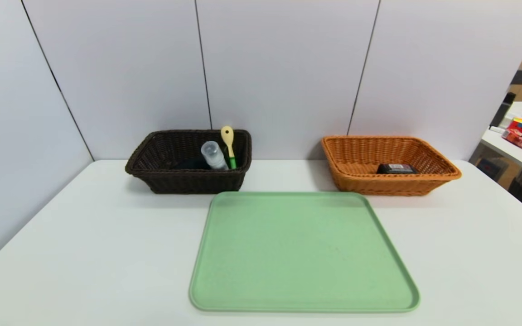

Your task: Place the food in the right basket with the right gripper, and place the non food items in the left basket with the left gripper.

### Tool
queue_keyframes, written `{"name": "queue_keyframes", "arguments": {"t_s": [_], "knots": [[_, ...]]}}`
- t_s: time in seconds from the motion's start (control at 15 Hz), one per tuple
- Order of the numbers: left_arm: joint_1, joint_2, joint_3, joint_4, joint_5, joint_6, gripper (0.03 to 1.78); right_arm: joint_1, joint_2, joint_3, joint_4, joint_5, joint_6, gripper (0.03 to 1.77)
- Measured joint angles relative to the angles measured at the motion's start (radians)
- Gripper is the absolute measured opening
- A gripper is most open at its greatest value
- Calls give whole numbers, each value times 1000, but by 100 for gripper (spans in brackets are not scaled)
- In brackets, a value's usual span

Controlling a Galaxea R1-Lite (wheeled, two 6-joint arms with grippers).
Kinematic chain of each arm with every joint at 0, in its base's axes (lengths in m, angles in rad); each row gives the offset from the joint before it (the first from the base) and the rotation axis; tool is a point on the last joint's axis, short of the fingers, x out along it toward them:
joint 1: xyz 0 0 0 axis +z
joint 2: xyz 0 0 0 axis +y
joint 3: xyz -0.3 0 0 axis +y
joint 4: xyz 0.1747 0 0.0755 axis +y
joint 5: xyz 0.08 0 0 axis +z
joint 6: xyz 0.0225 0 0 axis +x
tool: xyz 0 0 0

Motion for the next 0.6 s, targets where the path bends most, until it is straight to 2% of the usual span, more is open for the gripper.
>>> {"name": "queue_keyframes", "arguments": {"t_s": [0.27, 0.4, 0.6], "knots": [[-1, -29, 8, 73, 52, 7, 169, 0, 0, 1, 0, -2, 3, 170], [-4, -53, 8, 110, 59, -3, 169, 0, 0, 1, 0, -2, 2, 170], [-5, -69, 8, 110, 61, -13, 169, 0, 0, 1, 0, -2, 5, 170]]}}
